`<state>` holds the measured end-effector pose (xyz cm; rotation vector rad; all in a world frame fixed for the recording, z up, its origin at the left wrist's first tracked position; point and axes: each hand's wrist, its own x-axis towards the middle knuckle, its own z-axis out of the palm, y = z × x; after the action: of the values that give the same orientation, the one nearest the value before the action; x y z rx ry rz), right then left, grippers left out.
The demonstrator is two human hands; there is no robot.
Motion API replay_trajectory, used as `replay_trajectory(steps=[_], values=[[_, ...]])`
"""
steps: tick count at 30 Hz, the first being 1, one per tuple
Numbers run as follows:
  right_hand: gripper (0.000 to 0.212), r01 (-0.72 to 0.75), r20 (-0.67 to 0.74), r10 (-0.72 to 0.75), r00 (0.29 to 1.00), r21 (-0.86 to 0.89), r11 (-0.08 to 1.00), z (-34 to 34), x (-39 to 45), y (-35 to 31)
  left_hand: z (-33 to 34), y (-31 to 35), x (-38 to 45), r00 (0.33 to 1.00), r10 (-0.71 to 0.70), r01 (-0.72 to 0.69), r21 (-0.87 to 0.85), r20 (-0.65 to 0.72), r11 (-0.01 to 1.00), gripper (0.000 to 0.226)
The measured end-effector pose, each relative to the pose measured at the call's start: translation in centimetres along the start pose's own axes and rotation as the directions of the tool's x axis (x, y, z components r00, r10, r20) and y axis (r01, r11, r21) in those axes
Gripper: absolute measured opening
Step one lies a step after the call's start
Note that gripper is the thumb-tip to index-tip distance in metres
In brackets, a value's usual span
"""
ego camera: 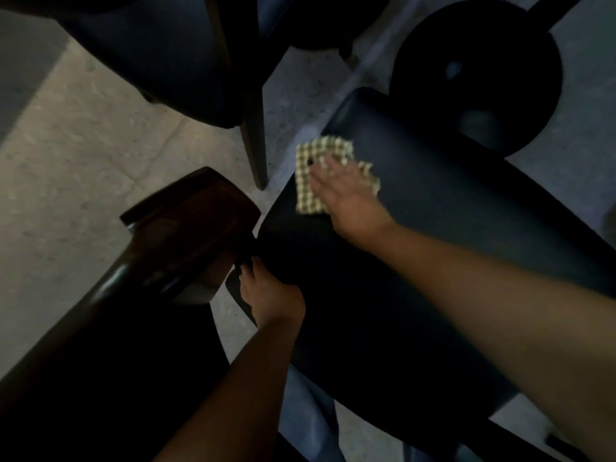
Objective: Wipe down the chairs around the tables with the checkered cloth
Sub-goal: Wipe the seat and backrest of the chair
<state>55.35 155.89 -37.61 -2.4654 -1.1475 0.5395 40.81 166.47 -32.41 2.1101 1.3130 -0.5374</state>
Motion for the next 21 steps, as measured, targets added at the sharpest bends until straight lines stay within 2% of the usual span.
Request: replay_trajectory(steps=[4, 7, 9, 11, 13, 16, 19, 21], values=[[0.059, 0.125, 0.135, -0.116, 0.984, -0.059, 0.990, 3.6, -3.0, -4.1, -0.1, -1.0, 0.1, 0.994, 0.069, -0.080, 0.133, 0.082, 0.988, 0.073], [0.058, 0.255, 0.236, -0.220, 0.947, -0.133, 0.958, 5.4, -6.0, -6.0, 0.2, -1.8, -0.2, 0.984, 0.082, -0.123, 0.268, 0.161, 0.955, 0.083], [0.053, 0.335, 0.293, -0.282, 0.914, -0.149, 0.930, 5.3, -6.8, -5.6, 0.4, -2.1, -0.4, 0.979, 0.094, -0.152, 0.341, 0.182, 0.928, 0.086], [0.049, 0.324, 0.286, -0.281, 0.916, -0.116, 0.939, 3.8, -6.2, -3.1, 0.6, -2.3, -0.3, 0.978, 0.081, -0.154, 0.403, 0.192, 0.902, 0.091], [0.047, 0.242, 0.153, -0.228, 0.962, -0.081, 0.967, 1.1, -5.1, 0.9, 0.7, -2.4, -0.2, 0.978, 0.071, -0.154, 0.449, 0.196, 0.880, 0.099], [0.050, -0.031, -0.079, 0.023, 0.997, -0.099, 0.995, -3.5, -4.0, 7.6, 0.8, -2.3, -0.3, 0.978, 0.073, -0.163, 0.494, 0.196, 0.854, 0.106], [0.064, -0.353, -0.193, 0.345, 0.919, -0.008, 0.936, -6.0, -4.1, 11.6, 1.0, -2.2, -0.6, 0.976, 0.079, -0.177, 0.535, 0.201, 0.826, 0.107], [0.066, -0.448, -0.211, 0.447, 0.869, 0.045, 0.893, -5.9, -4.4, 11.6, 1.1, -2.1, -0.9, 0.970, 0.100, -0.212, 0.582, 0.220, 0.785, 0.109]])
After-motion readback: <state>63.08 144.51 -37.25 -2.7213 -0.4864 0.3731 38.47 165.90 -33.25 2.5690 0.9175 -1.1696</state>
